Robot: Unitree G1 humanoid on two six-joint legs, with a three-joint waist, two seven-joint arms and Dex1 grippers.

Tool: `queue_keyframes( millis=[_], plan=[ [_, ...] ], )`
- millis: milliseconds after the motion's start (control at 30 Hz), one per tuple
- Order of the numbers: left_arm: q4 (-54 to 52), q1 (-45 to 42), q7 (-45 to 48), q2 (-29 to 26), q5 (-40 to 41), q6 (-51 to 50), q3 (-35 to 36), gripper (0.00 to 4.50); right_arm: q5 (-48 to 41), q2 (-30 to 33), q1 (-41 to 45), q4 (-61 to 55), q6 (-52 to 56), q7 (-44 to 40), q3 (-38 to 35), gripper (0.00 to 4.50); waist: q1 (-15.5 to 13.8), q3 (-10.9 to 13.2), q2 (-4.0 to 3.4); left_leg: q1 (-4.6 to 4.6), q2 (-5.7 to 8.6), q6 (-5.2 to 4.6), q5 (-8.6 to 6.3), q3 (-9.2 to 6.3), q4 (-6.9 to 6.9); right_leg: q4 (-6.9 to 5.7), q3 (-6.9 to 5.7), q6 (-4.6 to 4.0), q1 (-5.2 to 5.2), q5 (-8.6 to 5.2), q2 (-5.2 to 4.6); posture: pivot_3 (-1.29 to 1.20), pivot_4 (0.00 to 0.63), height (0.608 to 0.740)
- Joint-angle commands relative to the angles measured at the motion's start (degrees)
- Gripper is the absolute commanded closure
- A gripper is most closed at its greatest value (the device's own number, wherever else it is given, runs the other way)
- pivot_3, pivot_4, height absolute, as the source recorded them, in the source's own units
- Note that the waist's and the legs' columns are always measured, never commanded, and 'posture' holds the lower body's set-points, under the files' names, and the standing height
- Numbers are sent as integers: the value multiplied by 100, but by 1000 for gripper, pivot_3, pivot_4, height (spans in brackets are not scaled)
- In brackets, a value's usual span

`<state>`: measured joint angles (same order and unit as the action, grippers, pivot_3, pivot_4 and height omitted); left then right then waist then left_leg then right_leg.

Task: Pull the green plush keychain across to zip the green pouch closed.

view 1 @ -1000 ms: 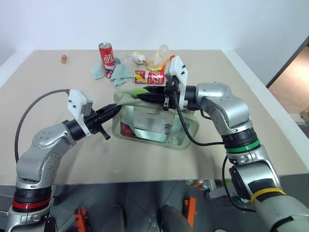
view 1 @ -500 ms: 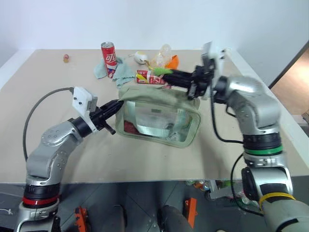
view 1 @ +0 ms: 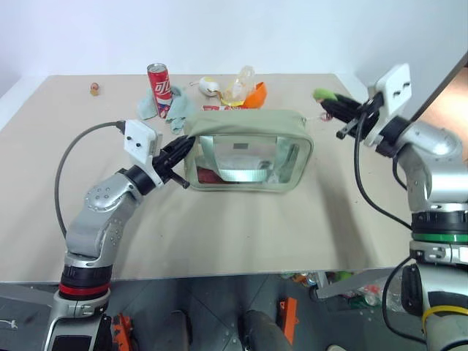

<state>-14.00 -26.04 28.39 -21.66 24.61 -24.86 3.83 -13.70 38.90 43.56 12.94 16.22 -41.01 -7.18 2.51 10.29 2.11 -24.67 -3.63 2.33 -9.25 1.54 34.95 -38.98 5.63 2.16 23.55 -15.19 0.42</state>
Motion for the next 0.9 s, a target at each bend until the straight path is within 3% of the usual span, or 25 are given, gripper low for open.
queue_keyframes(
  millis=[33,367,500,533,733,900],
  plan=[
    [-54,-16,-174,8,-102,124,163,4500,509,-250,-355,-85,70,827,118,4450,20,0,0,1,-1,0,0,-1,0,-1,0,-1,0,0,1,0,150,740],
    [-120,76,-464,103,-283,96,228,4500,1128,-1456,-993,364,-332,1881,616,4450,44,0,0,17,-3,3,2,-1,3,-4,7,17,-12,0,9,0,150,740],
    [-177,154,-381,55,-174,-30,227,4500,638,-1792,-881,440,-588,1789,288,4450,86,-1,0,30,-5,3,2,-2,2,-5,15,25,-18,-3,17,0,150,740],
    [-199,189,-299,57,-32,-106,258,4500,308,-1863,-818,263,-429,1711,76,4146,96,-1,-1,33,-6,3,2,-2,3,-5,15,25,-21,-2,18,0,150,740],
    [-233,156,-128,-5,529,-360,599,2459,-1320,-1764,-733,-1015,633,1064,-674,2131,93,0,-2,22,-6,3,3,-4,2,-6,17,29,-15,-1,18,0,150,740],
    [-179,49,228,-362,906,-553,855,784,-1889,-1219,-1080,-1705,1085,448,-841,465,86,0,-2,18,-5,1,1,-7,1,-3,12,33,-13,-7,17,0,150,740]
  ],
)
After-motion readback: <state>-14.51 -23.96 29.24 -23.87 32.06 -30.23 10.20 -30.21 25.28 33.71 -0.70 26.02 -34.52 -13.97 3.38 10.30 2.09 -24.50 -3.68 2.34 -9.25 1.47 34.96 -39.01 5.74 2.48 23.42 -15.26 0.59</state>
